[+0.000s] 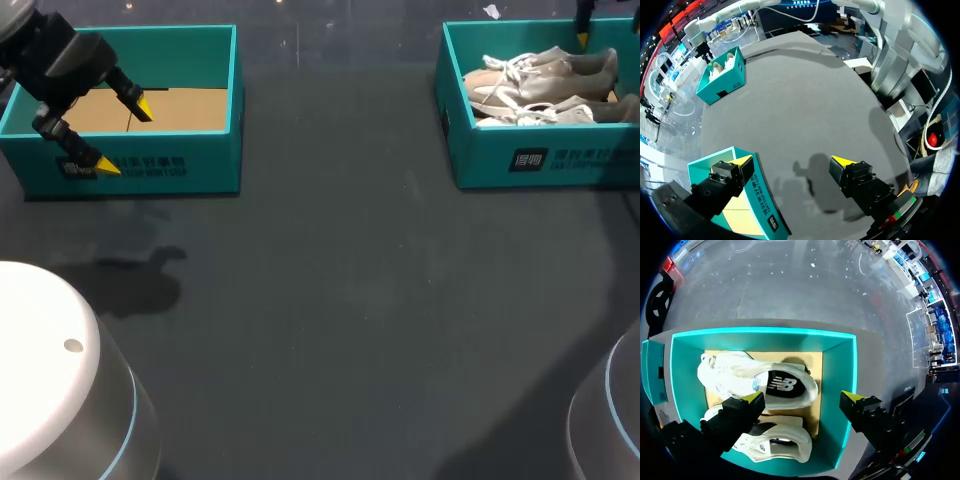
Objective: Take the shoe out of the shoebox, open the shoe tongue, remove and reinsert the insole, then place the shoe into the shoebox
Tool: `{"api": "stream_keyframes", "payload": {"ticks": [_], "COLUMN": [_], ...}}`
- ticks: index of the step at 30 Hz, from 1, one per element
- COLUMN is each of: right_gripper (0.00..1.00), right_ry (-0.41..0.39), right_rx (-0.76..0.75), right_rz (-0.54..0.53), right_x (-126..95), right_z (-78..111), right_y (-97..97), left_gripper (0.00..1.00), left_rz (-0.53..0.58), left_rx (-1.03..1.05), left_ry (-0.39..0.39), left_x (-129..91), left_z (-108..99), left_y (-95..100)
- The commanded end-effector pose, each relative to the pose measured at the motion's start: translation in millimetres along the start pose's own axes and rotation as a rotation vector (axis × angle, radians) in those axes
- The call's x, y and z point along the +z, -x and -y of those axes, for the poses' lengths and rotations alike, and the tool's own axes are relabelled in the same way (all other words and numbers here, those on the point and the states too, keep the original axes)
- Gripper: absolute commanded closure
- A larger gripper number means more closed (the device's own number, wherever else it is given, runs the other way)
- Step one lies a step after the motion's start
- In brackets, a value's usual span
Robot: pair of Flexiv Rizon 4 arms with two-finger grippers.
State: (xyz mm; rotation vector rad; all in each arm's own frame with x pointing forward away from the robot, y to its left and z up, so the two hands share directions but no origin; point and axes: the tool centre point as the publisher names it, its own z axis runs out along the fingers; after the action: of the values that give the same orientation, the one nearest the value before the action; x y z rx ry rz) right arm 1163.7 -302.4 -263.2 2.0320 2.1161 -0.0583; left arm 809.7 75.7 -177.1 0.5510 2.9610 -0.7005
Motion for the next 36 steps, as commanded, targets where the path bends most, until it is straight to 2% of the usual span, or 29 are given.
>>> {"api": "stream_keyframes", "payload": {"ticks": [1, 6, 9, 15, 18, 21, 22, 23, 36], "right_gripper": [0.0, 0.0, 0.0, 0.0, 0.0, 0.0, 0.0, 0.0, 0.0], "right_ry": [0.044, 0.062, 0.07, 0.066, 0.04, 0.04, 0.04, 0.04, 0.036], "right_rx": [-0.003, -0.006, -0.011, -0.029, -0.043, -0.043, -0.043, -0.043, -0.033], "right_rz": [0.022, 0.018, 0.028, 0.032, 0.025, 0.025, 0.025, 0.025, 0.025], "right_x": [-42, -69, -82, -101, -106, -106, -106, -106, -107], "right_z": [27.9, 44.4, 55.0, 78.0, 85.9, 85.9, 85.9, 85.9, 86.2], "right_y": [-10.3, -19.5, -26.4, -42.4, -49.8, -49.8, -49.8, -49.8, -54.0], "left_gripper": [0.0, 0.0, 0.0, 0.0, 0.0, 0.0, 0.0, 0.0, 0.0], "left_rz": [-0.002, 0.03, 0.054, 0.103, 0.083, 0.175, 0.274, 0.372, 0.372], "left_rx": [0.0, -0.073, -0.217, -0.63, -0.888, -1.135, -1.172, -1.169, -1.169], "left_ry": [0.003, 0.01, 0.042, 0.127, 0.181, 0.263, 0.289, 0.316, 0.316], "left_x": [0, -7, -13, -27, -39, -52, -58, -63, -63], "left_z": [0, 1, 0, -12, -23, -36, -39, -40, -40], "left_y": [0.4, 0.8, 6.1, 27.2, 37.5, 44.1, 44.1, 43.0, 43.0]}}
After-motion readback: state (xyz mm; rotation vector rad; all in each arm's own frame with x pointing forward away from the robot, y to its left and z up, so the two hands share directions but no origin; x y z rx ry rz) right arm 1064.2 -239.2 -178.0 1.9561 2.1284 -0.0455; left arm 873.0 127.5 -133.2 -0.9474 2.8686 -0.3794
